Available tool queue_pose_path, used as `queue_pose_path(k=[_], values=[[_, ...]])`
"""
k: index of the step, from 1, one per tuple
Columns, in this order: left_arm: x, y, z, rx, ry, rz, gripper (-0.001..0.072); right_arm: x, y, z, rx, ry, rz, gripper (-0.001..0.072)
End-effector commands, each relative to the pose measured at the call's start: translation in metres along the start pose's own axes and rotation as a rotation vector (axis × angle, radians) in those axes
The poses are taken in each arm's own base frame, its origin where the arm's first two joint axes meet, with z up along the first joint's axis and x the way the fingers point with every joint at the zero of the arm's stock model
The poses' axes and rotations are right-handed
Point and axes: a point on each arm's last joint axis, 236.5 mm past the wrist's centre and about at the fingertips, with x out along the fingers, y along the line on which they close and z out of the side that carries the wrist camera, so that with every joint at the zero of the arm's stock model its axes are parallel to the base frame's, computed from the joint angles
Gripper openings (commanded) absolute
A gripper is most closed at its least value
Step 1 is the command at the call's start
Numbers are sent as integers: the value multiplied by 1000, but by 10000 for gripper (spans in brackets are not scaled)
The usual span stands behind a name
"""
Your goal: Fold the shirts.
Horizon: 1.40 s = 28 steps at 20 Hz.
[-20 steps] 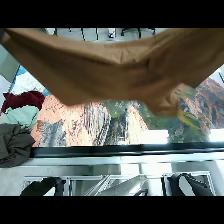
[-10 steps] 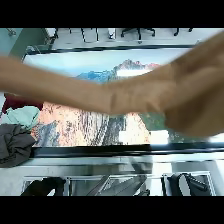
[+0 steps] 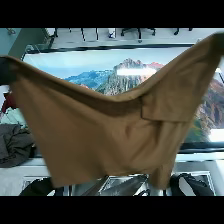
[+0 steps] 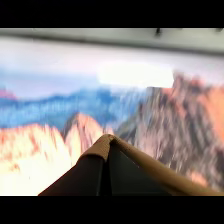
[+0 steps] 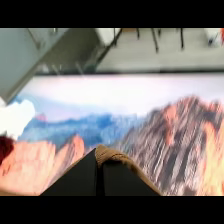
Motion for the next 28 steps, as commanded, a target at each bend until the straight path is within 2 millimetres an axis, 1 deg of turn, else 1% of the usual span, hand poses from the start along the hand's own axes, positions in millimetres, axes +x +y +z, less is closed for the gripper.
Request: queue_pose_path(k=[1,2,4,5,6,7,8,9,10,11,12,14,15,16,17,18,19,20,22,24,26,28], values=[[117,-1,-74,-128,297,-190,10,81,-67,-100,136,188,-47,22],[145,12,-89,-183,338,-211,11,100,-87,-124,173,227,-69,22],[204,59,-133,-283,427,-139,11,137,-137,-170,260,290,-139,22],[229,79,-155,-318,472,-104,11,152,-160,-187,306,303,-173,22],[251,94,-174,-344,515,-80,11,166,-182,-202,361,300,-206,21],[274,105,-192,-357,561,-67,11,176,-203,-214,422,282,-238,21],[295,110,-203,-367,600,-65,11,185,-225,-222,471,255,-281,21],[312,112,-207,-365,623,-69,11,188,-240,-223,478,233,-317,21],[328,111,-202,-356,628,-80,11,189,-252,-218,474,205,-343,21],[339,108,-190,-338,612,-93,11,188,-262,-204,466,168,-361,21],[350,103,-171,-318,570,-107,11,186,-270,-187,452,128,-374,21],[361,96,-130,-290,483,-129,11,182,-276,-149,411,59,-376,21],[364,93,-116,-286,457,-136,11,180,-278,-134,382,35,-376,22],[366,93,-109,-302,443,-137,11,178,-280,-121,358,14,-378,22],[367,93,-108,-317,441,-135,11,174,-283,-110,333,-3,-380,22],[369,91,-114,-318,455,-136,11,172,-284,-103,301,-9,-381,22],[370,90,-126,-319,482,-134,11,171,-284,-103,280,-1,-376,22],[368,87,-143,-318,527,-134,11,171,-281,-110,248,37,-367,22],[364,81,-178,-298,629,-136,11,168,-282,-136,185,157,-381,22],[362,78,-206,-300,697,-135,11,157,-300,-166,163,279,-462,22],[362,80,-227,-314,741,-126,11,145,-316,-201,132,419,-524,22],[362,81,-244,-325,772,-117,11,140,-324,-238,135,547,-531,22]])
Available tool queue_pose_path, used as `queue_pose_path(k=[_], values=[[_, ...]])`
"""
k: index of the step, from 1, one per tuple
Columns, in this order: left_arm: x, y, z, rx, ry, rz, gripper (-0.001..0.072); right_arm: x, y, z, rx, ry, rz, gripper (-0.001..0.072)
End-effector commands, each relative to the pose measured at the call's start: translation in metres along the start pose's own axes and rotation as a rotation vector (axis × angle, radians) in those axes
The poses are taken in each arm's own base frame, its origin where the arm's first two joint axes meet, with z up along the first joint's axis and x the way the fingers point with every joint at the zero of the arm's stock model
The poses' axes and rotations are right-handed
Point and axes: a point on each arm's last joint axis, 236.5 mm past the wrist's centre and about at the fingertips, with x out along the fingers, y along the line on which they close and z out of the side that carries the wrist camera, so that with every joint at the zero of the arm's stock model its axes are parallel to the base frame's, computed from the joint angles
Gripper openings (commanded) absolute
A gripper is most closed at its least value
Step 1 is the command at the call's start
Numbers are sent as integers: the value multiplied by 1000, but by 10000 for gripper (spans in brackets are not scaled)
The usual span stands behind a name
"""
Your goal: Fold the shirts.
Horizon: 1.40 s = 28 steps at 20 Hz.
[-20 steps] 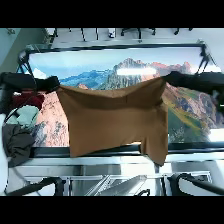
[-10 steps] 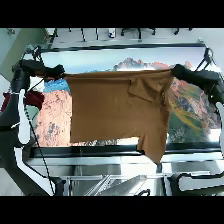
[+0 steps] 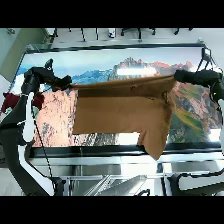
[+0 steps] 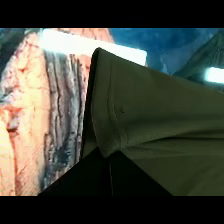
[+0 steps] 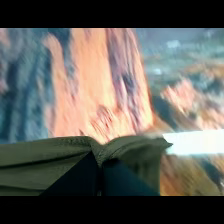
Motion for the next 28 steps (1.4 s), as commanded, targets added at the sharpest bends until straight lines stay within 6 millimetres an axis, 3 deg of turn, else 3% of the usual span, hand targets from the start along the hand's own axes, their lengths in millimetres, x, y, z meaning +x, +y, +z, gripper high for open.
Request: queue_pose_path(k=[1,4,7,16,17,18,19,21,23,24,26,28], values=[[19,12,-25,-23,65,17,11,16,-34,-64,-68,241,-95,22],[31,18,-38,-37,94,25,11,33,-43,-103,-53,355,-92,22],[41,17,-46,-36,118,26,11,39,-46,-121,-45,410,-86,22],[51,-8,-36,1,51,5,11,35,-46,-133,-43,461,-85,31],[50,-9,-38,-3,67,3,31,35,-46,-131,-18,458,-90,157],[47,-14,-42,8,91,0,285,33,-43,-129,27,451,-91,352],[40,-18,-44,17,115,-5,670,29,-41,-124,57,440,-93,416],[17,-27,-44,30,163,-14,698,9,-35,-102,68,410,-87,418],[-18,-32,-42,38,212,-17,698,-28,-32,-80,79,387,-77,418],[-36,-31,-44,41,241,-14,698,-49,-38,-77,87,399,-79,418],[-64,-17,-61,31,307,24,698,-89,-61,-97,148,484,-82,417],[-74,16,-100,22,389,145,698,-116,-81,-138,289,556,-16,417]])
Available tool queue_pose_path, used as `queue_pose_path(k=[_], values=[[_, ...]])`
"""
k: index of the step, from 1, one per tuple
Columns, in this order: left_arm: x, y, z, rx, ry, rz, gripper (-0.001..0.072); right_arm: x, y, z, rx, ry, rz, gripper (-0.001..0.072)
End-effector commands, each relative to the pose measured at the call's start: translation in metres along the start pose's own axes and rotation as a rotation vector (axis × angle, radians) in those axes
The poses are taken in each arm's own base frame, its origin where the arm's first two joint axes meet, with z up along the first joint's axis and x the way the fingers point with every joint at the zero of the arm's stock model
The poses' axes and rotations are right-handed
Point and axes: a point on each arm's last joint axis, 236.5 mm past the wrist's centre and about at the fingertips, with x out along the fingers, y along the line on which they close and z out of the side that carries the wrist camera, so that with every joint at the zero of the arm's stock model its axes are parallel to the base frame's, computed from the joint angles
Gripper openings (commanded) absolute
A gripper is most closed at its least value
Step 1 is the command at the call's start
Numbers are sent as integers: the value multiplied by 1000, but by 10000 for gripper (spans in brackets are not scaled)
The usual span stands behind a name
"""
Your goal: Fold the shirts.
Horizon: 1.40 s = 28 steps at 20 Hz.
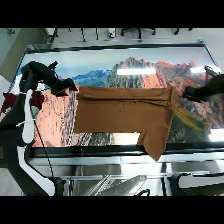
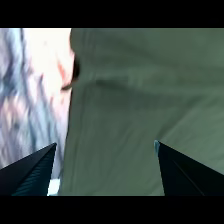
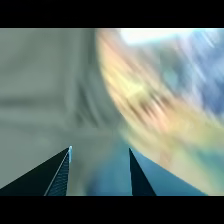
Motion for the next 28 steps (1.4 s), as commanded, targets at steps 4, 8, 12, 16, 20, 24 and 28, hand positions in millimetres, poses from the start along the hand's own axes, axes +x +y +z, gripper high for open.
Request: queue_pose_path(k=[4,8,12,16,20,24,28], values=[[29,61,-150,-71,284,140,697,-17,-32,-105,344,110,440,541],[73,48,-195,-121,313,3,697,3,-34,-141,394,168,492,575],[97,40,-189,-178,285,-61,697,18,-14,-157,338,267,501,575],[105,9,-173,-172,233,-191,196,37,14,-190,238,413,460,575],[108,7,-172,-151,223,-184,13,52,24,-228,208,565,399,575],[106,6,-172,-149,223,-186,12,57,46,-246,163,645,422,574],[91,1,-161,-126,161,-188,12,61,67,-267,100,721,417,430]])
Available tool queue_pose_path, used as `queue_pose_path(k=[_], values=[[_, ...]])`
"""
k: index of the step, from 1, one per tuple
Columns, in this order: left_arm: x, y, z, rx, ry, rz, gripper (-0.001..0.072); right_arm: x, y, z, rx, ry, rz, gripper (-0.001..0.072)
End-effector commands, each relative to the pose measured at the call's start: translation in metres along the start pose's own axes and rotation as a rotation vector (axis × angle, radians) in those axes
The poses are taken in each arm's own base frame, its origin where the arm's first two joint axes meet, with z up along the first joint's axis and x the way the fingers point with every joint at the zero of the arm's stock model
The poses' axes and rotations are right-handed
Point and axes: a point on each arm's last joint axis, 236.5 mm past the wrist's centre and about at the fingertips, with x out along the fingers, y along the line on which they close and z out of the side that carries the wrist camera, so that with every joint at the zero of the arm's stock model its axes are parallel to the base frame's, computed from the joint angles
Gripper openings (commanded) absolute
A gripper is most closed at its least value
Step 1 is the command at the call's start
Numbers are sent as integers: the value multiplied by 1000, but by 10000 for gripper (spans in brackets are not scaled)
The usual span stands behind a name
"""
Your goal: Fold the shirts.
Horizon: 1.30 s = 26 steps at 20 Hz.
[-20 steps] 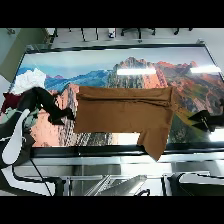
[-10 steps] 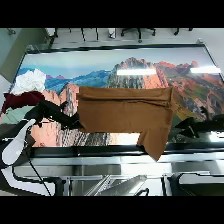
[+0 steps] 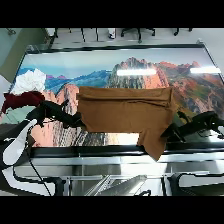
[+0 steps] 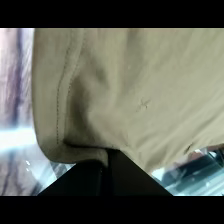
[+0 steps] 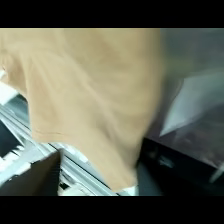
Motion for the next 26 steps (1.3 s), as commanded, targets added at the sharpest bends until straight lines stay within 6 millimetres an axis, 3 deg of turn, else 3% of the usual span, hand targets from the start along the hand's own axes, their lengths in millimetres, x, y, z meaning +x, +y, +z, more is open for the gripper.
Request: queue_pose_path(k=[1,2,4,5,7,10,11,14,16,18,22,24,26], values=[[-12,-10,3,21,-38,-12,12,18,5,-7,-29,53,-36,185],[-15,-12,2,25,-39,-14,12,17,8,-6,-40,45,-32,85],[-20,-12,-2,41,-35,-3,12,4,14,-1,-70,-1,-39,21],[-24,-9,-6,28,-27,20,11,-7,18,2,-73,-36,-42,21],[-37,17,-19,-15,-1,156,11,-38,16,4,-17,-133,-72,22],[-66,45,-44,-8,50,319,11,-75,-14,-14,116,-228,-212,22],[-74,51,-54,-9,79,354,12,-83,-22,-22,155,-244,-253,22],[-83,65,-83,-27,158,410,11,-93,-14,-31,178,-290,-274,22],[-82,68,-87,-26,145,417,11,-99,0,-21,143,-348,-261,22],[-89,52,-62,0,48,378,12,-109,30,6,32,-437,-213,23],[-107,-15,9,48,-148,199,12,-121,91,78,-155,-564,-201,22],[-106,-28,34,81,-162,200,12,-120,109,108,-195,-567,-211,23],[-99,-38,57,106,-167,201,12,-116,114,132,-212,-552,-214,23]])
